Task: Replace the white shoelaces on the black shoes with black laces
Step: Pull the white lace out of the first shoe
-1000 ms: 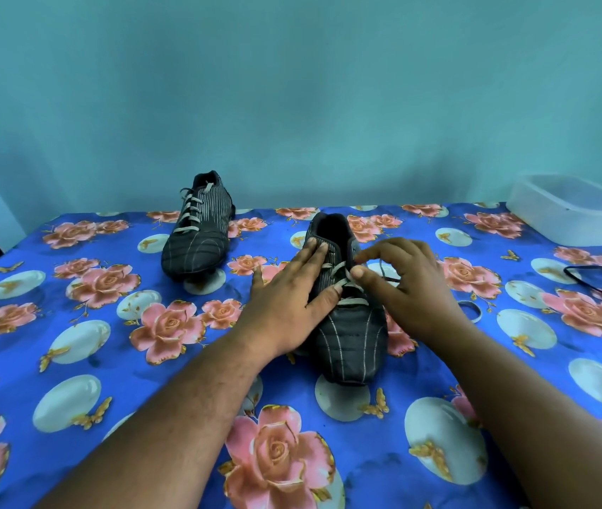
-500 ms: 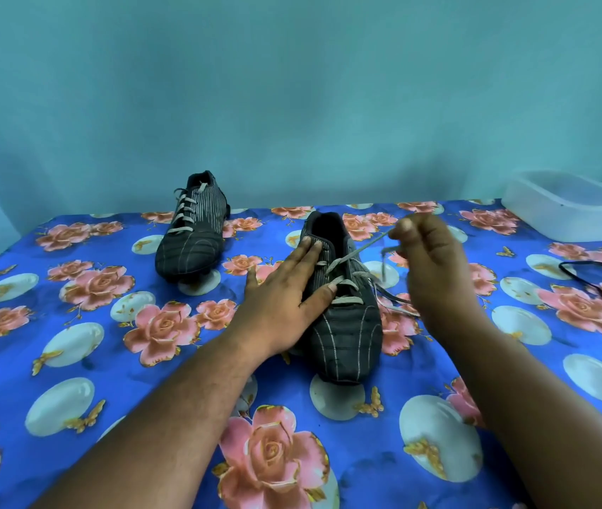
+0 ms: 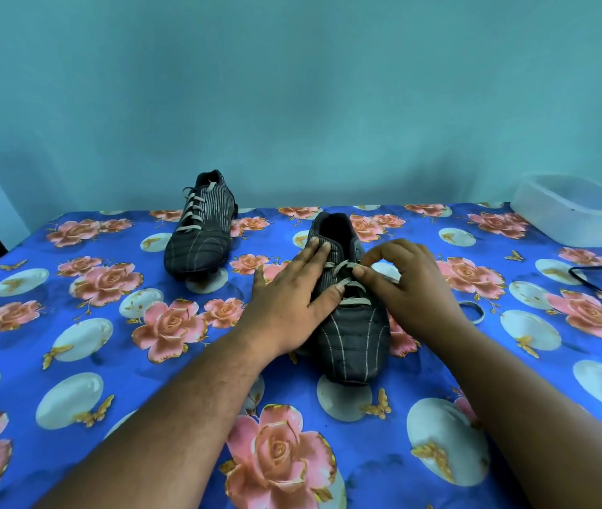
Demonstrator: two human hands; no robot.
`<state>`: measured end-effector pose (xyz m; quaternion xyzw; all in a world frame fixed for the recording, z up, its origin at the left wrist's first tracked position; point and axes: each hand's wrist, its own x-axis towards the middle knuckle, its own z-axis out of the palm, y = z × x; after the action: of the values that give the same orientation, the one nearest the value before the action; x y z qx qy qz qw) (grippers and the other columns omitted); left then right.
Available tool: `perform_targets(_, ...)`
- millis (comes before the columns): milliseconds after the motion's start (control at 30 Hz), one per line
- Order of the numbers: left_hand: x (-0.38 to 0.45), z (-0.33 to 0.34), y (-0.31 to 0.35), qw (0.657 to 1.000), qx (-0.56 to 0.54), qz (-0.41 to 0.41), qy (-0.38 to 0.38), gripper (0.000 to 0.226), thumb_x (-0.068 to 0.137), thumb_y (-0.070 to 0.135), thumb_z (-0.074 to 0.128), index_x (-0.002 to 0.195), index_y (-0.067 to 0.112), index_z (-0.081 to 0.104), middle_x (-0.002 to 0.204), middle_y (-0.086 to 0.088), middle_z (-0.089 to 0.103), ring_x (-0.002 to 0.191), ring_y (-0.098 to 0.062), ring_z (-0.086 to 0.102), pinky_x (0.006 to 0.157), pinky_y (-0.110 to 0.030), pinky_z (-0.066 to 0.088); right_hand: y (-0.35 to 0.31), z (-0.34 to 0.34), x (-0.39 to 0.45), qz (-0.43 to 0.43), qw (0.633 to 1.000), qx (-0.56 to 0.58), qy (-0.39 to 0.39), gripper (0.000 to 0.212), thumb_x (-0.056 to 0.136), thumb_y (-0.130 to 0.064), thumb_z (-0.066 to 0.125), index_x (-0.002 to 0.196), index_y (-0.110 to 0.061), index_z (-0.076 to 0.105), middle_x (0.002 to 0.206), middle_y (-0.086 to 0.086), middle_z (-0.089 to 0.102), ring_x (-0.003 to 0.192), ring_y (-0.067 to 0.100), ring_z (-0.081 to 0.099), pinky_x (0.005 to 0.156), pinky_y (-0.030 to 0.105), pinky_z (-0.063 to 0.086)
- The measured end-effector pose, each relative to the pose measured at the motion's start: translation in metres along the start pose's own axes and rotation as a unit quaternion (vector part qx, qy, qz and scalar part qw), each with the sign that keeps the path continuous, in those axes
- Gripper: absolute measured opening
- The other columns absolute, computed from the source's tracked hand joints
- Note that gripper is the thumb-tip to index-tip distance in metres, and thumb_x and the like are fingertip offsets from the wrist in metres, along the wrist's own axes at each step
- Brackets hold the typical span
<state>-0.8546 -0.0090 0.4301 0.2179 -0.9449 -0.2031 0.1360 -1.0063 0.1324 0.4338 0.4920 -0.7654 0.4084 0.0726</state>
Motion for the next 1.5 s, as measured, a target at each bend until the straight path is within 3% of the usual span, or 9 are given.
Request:
perform_targets(200,0.000,0.000,-0.001,1.000,-0.008,0.004,0.006,0.070,0.101,0.061,0.036,0.162,0.040,0.008,0.168,0.022,-0.003,0.154,0.001,0.004,0.123,-0.061,0.001,-0.011,-0.011,-0.002,0.003,0.983,0.177,0.048,0.014,0.101,-0.026,0.061,0.088,-0.029,0.058,0.083,-0.025,0.060,0.081,-0.003,0.054,0.074,0.013,0.035)
perform_targets(400,-0.001,-0.001,-0.001,1.000,-0.009,0.002,0.005,0.068,0.102,0.059,0.038,0.161,0.040,0.010,0.169,0.021,-0.002,0.154,0.001,0.005,0.123,-0.060,0.000,-0.021,-0.024,0.002,0.004,0.938,0.267,0.221,0.016,0.108,-0.019,0.046,0.093,-0.018,0.053,0.087,0.000,0.060,0.085,0.015,0.057,0.081,0.025,0.046)
perform_targets(600,0.000,0.000,0.000,1.000,0.004,0.004,0.022,0.069,0.102,0.060,0.039,0.162,0.037,0.015,0.170,0.017,0.003,0.155,-0.003,0.009,0.124,-0.059,0.001,0.008,-0.036,0.010,0.142,0.919,0.215,0.298,0.018,0.097,-0.030,0.057,0.091,-0.013,0.058,0.083,0.012,0.060,0.071,0.012,0.049,0.065,0.026,0.040)
perform_targets(667,-0.001,0.000,0.002,0.998,0.006,0.012,0.063,0.067,0.099,0.064,0.040,0.158,0.035,0.030,0.168,0.014,0.018,0.153,-0.006,0.018,0.124,-0.056,0.007,0.018,-0.035,0.011,0.184,0.924,0.186,0.278,0.010,0.092,-0.025,0.063,0.095,-0.015,0.059,0.085,0.003,0.059,0.071,0.011,0.049,0.069,0.029,0.041)
perform_targets(767,0.000,0.001,0.009,0.988,-0.025,0.029,0.147,0.062,0.090,0.066,0.042,0.140,0.034,0.059,0.153,0.010,0.049,0.143,-0.011,0.041,0.119,-0.051,0.022,0.022,-0.027,0.008,0.203,0.964,0.048,0.164,0.028,0.087,-0.022,0.068,0.113,-0.030,0.060,0.118,-0.004,0.059,0.113,0.019,0.052,0.097,0.044,0.044)
perform_targets(900,0.005,0.006,0.015,0.969,-0.073,0.043,0.233,0.037,0.089,0.058,0.055,0.107,0.034,0.078,0.118,0.014,0.069,0.116,-0.014,0.061,0.102,-0.046,0.038,0.011,-0.009,0.003,0.091,0.995,-0.024,0.012,0.044,0.093,-0.023,0.065,0.135,-0.033,0.058,0.141,-0.002,0.052,0.134,0.026,0.040,0.112,0.043,0.032)
perform_targets(1100,0.010,0.009,0.013,0.963,-0.108,0.029,0.245,0.011,0.086,0.046,0.067,0.083,0.036,0.069,0.085,0.014,0.062,0.089,-0.014,0.059,0.087,-0.049,0.046,0.007,0.000,-0.002,0.016,0.993,-0.017,-0.113,0.048,0.104,-0.034,0.053,0.151,-0.037,0.043,0.148,-0.007,0.050,0.137,0.021,0.039,0.116,0.042,0.030)
perform_targets(1267,0.013,0.009,0.010,0.973,-0.100,-0.015,0.206,0.011,0.093,0.036,0.065,0.084,0.030,0.063,0.090,0.012,0.063,0.092,-0.018,0.057,0.091,-0.045,0.045,0.008,0.001,-0.003,0.027,0.992,-0.009,-0.124,0.050,0.104,-0.037,0.051,0.152,-0.040,0.038,0.146,-0.005,0.050,0.138,0.017,0.037,0.112,0.030,0.028)
perform_targets(1500,0.016,0.004,-0.001,0.970,-0.125,-0.113,0.172,0.025,0.095,0.037,0.055,0.078,0.019,0.060,0.073,0.006,0.059,0.083,-0.026,0.059,0.073,-0.037,0.045,0.017,0.006,-0.001,0.065,0.988,0.021,-0.141,0.058,0.094,-0.066,0.042,0.148,-0.046,0.037,0.137,-0.002,0.057,0.130,0.025,0.048,0.110,0.049,0.039)
